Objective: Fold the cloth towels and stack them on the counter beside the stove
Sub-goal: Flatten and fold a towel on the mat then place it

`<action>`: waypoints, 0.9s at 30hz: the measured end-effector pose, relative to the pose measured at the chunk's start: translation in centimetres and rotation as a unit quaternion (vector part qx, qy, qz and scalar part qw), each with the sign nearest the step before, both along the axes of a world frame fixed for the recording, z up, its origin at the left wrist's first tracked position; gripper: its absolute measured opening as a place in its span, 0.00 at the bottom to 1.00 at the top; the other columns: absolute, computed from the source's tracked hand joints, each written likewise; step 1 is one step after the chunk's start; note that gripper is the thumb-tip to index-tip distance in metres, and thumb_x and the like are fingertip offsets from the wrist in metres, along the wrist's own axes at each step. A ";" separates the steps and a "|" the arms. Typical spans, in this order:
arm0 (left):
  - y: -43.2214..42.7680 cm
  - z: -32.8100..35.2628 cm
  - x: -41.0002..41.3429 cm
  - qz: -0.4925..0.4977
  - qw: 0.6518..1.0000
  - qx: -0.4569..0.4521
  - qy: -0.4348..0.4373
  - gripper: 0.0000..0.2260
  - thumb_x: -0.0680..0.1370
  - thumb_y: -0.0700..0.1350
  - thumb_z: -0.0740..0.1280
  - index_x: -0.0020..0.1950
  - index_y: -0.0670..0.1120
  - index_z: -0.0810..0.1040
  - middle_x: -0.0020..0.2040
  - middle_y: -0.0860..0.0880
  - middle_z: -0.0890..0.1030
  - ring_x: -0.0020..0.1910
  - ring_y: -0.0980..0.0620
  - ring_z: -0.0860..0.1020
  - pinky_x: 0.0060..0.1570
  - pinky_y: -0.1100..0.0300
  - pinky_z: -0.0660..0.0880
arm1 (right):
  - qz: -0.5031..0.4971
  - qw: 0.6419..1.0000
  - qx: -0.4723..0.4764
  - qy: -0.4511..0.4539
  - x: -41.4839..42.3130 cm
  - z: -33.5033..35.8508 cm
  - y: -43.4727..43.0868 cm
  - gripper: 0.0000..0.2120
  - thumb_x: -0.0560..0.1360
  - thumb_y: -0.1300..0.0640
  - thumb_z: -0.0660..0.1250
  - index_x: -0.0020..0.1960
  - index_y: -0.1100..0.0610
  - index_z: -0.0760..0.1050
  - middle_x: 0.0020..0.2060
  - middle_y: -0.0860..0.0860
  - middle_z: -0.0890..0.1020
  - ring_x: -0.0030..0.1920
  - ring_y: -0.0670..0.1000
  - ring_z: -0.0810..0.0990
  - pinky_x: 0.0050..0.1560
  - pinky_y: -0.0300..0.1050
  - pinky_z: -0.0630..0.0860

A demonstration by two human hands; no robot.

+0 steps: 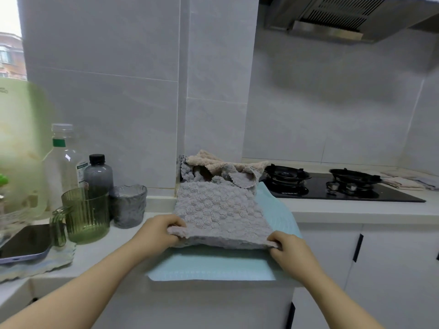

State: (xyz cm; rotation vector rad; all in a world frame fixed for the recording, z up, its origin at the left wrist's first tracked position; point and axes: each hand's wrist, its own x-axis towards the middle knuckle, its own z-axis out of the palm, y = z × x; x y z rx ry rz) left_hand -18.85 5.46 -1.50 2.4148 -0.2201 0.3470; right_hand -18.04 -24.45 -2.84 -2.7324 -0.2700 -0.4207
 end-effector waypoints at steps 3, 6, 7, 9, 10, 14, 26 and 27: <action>0.2 0.7 -1.1 0.014 0.998 -0.065 0.018 0.12 0.70 0.35 0.70 0.42 0.53 0.80 0.42 0.55 0.81 0.41 0.57 0.77 0.39 0.66 0.72 | 0.019 0.995 0.088 0.053 -0.9 0.4 -0.6 0.06 0.75 0.58 0.61 0.39 0.53 0.70 0.33 0.46 0.76 0.34 0.45 0.71 0.31 0.35 0.63; 0.3 1.1 -2.2 -0.003 0.997 -0.066 0.037 0.10 0.71 0.34 0.67 0.44 0.48 0.81 0.42 0.49 0.83 0.36 0.57 0.76 0.35 0.70 0.71 | 0.029 0.991 0.113 0.069 -1.9 0.6 -1.3 0.11 0.74 0.58 0.63 0.35 0.51 0.67 0.31 0.46 0.73 0.32 0.44 0.68 0.31 0.36 0.62; 0.3 1.2 -2.6 -0.009 0.997 -0.064 0.041 0.08 0.72 0.34 0.67 0.44 0.47 0.82 0.42 0.48 0.83 0.35 0.57 0.75 0.34 0.71 0.70 | 0.030 0.990 0.118 0.069 -2.3 0.7 -1.5 0.11 0.74 0.57 0.64 0.34 0.51 0.67 0.30 0.46 0.72 0.32 0.44 0.68 0.32 0.38 0.62; 0.2 1.3 -3.3 -0.014 0.997 -0.062 0.041 0.06 0.73 0.37 0.68 0.43 0.46 0.82 0.38 0.50 0.82 0.32 0.58 0.74 0.31 0.71 0.68 | 0.038 0.988 0.131 0.070 -3.2 1.1 -1.9 0.12 0.74 0.55 0.67 0.34 0.52 0.69 0.29 0.46 0.72 0.31 0.44 0.68 0.32 0.37 0.61; 0.1 1.3 -3.7 -0.016 0.997 -0.069 0.041 0.05 0.74 0.38 0.69 0.42 0.47 0.81 0.34 0.51 0.80 0.29 0.59 0.72 0.28 0.71 0.67 | 0.043 0.986 0.142 0.073 -3.6 1.3 -2.0 0.12 0.74 0.54 0.68 0.34 0.53 0.70 0.28 0.46 0.72 0.30 0.44 0.68 0.30 0.36 0.61; -0.1 1.9 -5.1 -0.019 0.994 -0.094 0.057 0.03 0.74 0.44 0.71 0.40 0.49 0.80 0.27 0.53 0.76 0.25 0.57 0.68 0.27 0.67 0.64 | 0.061 0.974 0.196 0.098 -5.6 2.5 -2.4 0.15 0.72 0.53 0.71 0.31 0.54 0.70 0.24 0.46 0.70 0.26 0.43 0.66 0.26 0.33 0.61; -0.3 1.2 -4.7 0.035 0.989 -0.145 0.019 0.08 0.78 0.47 0.66 0.43 0.45 0.80 0.33 0.50 0.75 0.34 0.54 0.70 0.37 0.60 0.65 | 0.027 0.940 0.329 0.083 -5.4 2.3 -2.7 0.06 0.75 0.61 0.67 0.40 0.62 0.75 0.32 0.52 0.74 0.33 0.49 0.72 0.35 0.40 0.69; -0.4 1.1 -4.1 0.045 0.988 -0.148 0.015 0.07 0.78 0.47 0.66 0.43 0.46 0.80 0.33 0.50 0.76 0.34 0.54 0.71 0.37 0.60 0.65 | 0.014 0.943 0.326 0.070 -4.8 2.2 -2.5 0.08 0.75 0.60 0.67 0.40 0.63 0.75 0.31 0.52 0.74 0.33 0.49 0.71 0.35 0.42 0.67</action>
